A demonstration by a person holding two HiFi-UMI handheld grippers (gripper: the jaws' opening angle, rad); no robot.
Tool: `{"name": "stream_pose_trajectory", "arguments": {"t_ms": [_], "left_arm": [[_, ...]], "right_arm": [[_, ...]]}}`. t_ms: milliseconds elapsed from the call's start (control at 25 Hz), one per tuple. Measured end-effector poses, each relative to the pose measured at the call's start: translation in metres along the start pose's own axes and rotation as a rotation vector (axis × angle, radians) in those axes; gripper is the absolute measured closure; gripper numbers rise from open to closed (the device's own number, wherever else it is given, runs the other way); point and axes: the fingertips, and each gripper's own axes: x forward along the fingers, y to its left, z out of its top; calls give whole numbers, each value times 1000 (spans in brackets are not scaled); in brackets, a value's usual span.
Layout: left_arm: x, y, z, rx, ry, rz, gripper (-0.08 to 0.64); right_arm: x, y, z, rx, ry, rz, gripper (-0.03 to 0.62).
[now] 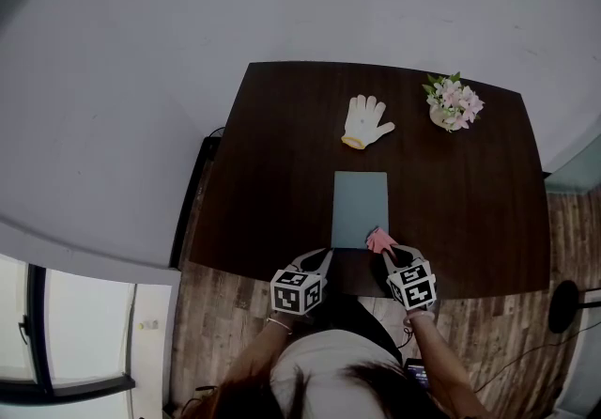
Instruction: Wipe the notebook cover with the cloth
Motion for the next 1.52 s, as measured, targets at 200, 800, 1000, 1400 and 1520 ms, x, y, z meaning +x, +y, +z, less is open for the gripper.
{"name": "stream_pose_trajectory", "arguments": {"t_ms": [200, 800, 1000, 1400, 1520], "left_arm": [[-1, -5, 11, 31, -16, -1, 541], [-34, -20, 44, 136, -84, -72, 541], [-56, -30, 68, 172, -162, -96, 540], [-105, -47, 97, 221, -288, -114, 541], [-120, -53, 100, 250, -315, -116, 541]], "right_arm": [[-13, -21, -9, 61, -12, -78, 551], [-71, -23, 31, 205, -230, -262, 551], [-90, -4, 52, 191, -298, -273, 551], [-122, 48, 94, 155, -412, -265, 552], [-135, 61, 101, 146, -440, -270, 552]]}}
